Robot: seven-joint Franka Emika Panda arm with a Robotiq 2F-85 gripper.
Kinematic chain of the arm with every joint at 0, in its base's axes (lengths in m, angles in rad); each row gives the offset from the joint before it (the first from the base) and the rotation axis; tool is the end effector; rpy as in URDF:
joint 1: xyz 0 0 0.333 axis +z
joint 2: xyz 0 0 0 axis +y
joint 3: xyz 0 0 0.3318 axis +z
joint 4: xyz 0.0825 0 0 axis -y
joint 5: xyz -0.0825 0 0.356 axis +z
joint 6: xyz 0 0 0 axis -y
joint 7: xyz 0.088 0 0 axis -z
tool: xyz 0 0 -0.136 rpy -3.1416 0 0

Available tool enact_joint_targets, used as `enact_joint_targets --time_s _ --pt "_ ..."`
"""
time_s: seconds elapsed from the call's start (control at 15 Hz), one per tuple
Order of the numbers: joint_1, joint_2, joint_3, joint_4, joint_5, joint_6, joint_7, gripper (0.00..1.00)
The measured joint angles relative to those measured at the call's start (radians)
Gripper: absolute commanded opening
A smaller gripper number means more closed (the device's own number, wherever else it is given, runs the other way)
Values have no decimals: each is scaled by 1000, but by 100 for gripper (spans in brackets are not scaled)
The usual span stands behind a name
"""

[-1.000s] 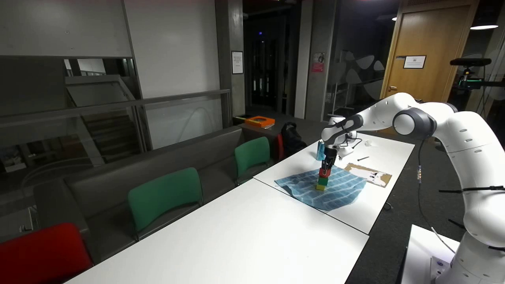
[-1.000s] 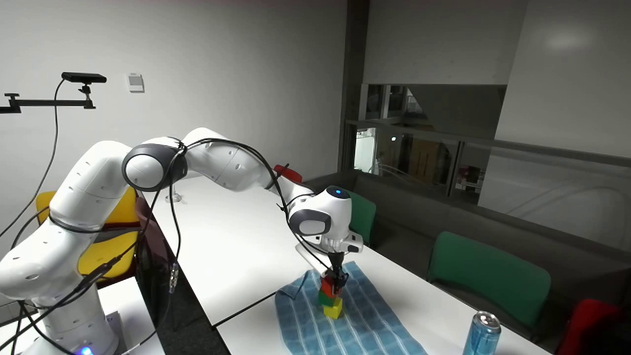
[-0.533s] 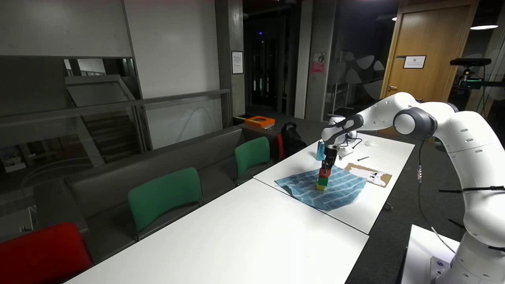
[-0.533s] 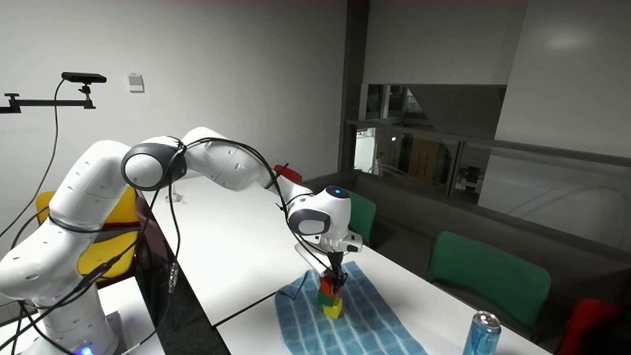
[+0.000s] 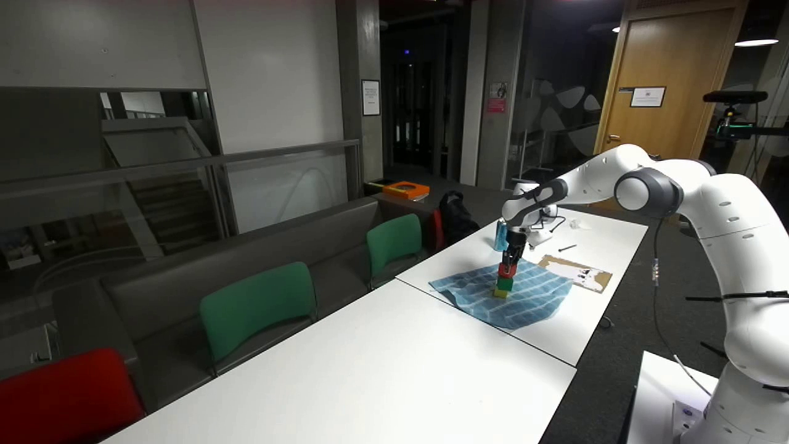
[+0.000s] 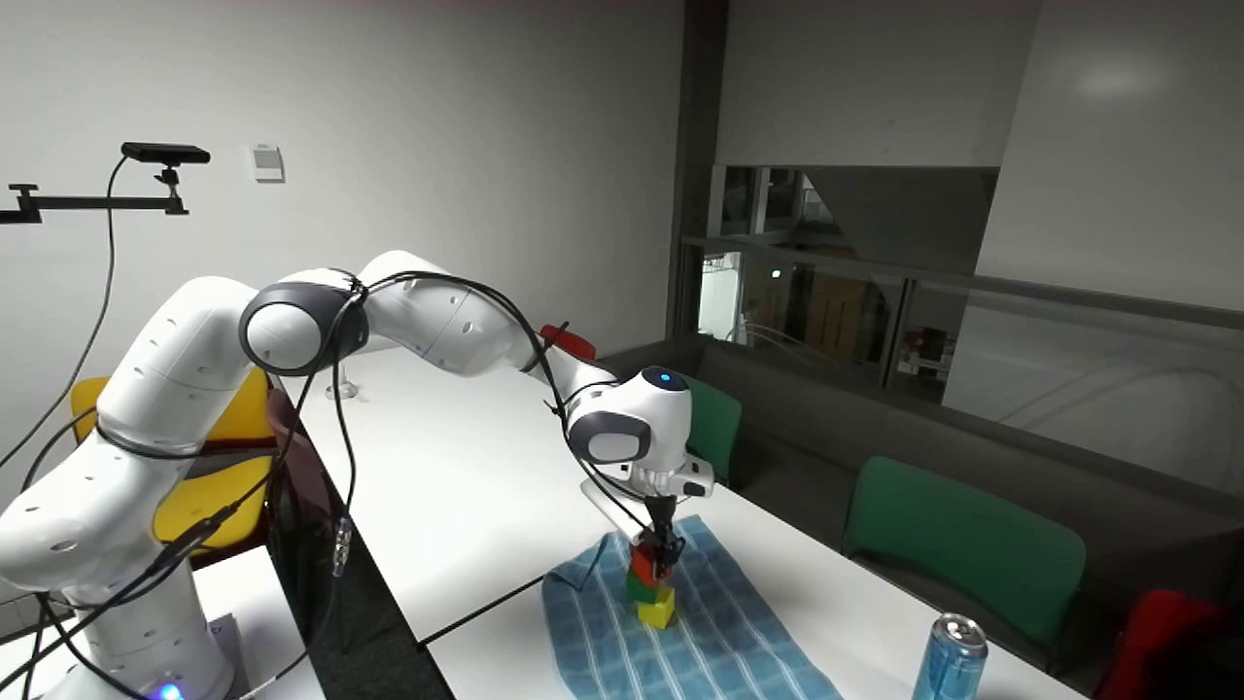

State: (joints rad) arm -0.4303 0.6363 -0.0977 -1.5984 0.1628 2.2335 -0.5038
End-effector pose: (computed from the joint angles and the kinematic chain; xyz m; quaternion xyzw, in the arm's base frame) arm 0.5988 -0.3290 0.2621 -0.9980 0.0525 -0.0188 0.0298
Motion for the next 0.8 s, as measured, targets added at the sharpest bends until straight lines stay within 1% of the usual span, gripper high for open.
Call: enact_joint_targets --time_s 0.33,0.4,0.47,0.53,0.6,0.67,0.8 --pt "4 -2 0 -3 0 0 2 31" --pt "5 -2 0 -3 0 0 3 81" --pt "5 -2 0 -3 0 0 5 82" --pt "6 -2 0 -3 0 0 7 88" --pt "6 -2 0 -4 0 0 11 96" --pt "7 -2 0 -5 0 0 17 99" --pt "7 -2 0 -6 0 0 27 100"
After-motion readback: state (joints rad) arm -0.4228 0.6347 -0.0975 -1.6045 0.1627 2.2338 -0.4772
